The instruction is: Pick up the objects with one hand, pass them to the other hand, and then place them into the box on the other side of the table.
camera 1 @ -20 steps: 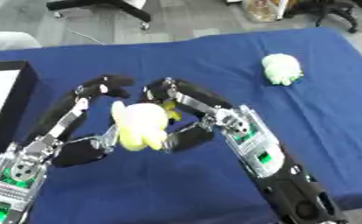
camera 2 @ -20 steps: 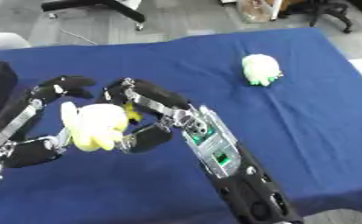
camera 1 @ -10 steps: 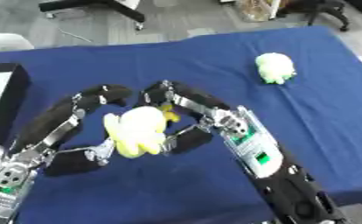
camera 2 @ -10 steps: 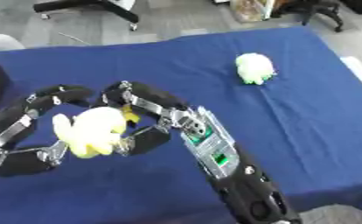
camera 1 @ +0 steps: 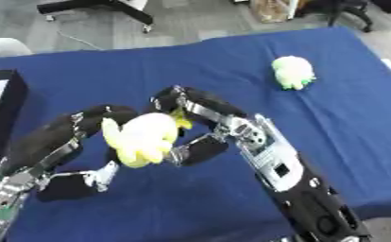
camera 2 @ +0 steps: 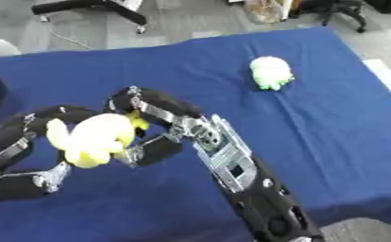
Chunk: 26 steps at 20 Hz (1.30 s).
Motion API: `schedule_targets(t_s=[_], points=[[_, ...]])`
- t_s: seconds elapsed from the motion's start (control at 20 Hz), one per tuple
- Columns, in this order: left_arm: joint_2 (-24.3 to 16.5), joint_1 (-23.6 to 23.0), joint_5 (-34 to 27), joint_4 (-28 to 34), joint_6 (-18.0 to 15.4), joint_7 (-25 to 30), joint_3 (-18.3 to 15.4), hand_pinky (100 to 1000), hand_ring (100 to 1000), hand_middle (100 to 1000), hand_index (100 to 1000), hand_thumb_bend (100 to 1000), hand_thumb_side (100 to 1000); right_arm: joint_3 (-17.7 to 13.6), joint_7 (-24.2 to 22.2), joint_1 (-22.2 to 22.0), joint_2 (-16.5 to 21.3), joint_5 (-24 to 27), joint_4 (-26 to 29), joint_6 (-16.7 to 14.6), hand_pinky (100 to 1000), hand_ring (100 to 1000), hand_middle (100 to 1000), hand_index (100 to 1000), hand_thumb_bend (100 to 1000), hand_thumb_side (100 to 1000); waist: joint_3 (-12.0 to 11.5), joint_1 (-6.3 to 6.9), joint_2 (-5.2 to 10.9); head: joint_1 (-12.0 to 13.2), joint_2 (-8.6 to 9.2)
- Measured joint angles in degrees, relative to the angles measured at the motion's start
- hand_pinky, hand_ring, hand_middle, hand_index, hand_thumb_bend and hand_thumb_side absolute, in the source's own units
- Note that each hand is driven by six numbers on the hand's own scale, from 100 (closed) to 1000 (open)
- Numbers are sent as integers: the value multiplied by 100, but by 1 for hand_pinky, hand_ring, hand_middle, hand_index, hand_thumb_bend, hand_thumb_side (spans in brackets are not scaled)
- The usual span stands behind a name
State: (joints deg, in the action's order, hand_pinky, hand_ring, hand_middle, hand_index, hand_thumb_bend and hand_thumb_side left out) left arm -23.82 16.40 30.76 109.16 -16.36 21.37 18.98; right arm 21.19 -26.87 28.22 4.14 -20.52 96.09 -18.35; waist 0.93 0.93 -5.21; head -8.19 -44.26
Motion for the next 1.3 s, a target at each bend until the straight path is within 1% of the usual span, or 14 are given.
schedule_targets(t_s=[0.35, 0.4, 0.55, 0.65, 0.75, 0.9, 1.05, 1.3], points=[[-81, -81, 41, 31, -18, -18, -4, 814, 773, 839, 942, 506, 544, -2, 17, -1, 1, 16, 1, 18, 596, 237, 279, 348, 100, 190, 5, -1, 0, 1, 0], [-85, -83, 48, 32, -25, -24, -5, 815, 775, 841, 944, 528, 548, -2, 18, -1, 2, 16, 1, 19, 596, 237, 279, 348, 100, 190, 5, -1, 0, 1, 0], [-87, -101, 68, 36, -41, -40, -10, 815, 776, 844, 947, 548, 546, -5, 20, -2, 9, 17, 1, 22, 596, 237, 279, 348, 100, 190, 5, -1, 0, 1, 0], [-87, -122, 85, 47, -59, -66, -27, 813, 774, 844, 949, 571, 527, -9, 21, -3, 21, 19, 1, 24, 596, 237, 279, 348, 100, 190, 5, -2, 0, 0, 0], [-87, -123, 87, 68, -66, -152, -42, 811, 770, 843, 948, 585, 474, -11, 19, -4, 31, 21, 1, 25, 596, 236, 279, 348, 100, 192, 4, -3, 0, -2, 0], [-82, -118, 87, 69, -29, -419, -59, 810, 770, 842, 948, 581, 437, -10, 11, -27, 32, 36, 1, 27, 596, 236, 278, 348, 100, 193, 3, -7, 0, -5, 0], [-44, -55, 107, 64, 18, -681, -56, 811, 773, 844, 948, 573, 438, 1, -3, -39, 32, 67, 1, 35, 596, 236, 278, 347, 100, 195, 3, -24, 0, -14, 0], [107, 61, 309, -16, 121, -911, 3, 811, 773, 842, 946, 509, 445, 5, -27, -44, 32, 91, 1, 33, 596, 235, 277, 347, 100, 197, 6, -36, 0, -16, 0]])
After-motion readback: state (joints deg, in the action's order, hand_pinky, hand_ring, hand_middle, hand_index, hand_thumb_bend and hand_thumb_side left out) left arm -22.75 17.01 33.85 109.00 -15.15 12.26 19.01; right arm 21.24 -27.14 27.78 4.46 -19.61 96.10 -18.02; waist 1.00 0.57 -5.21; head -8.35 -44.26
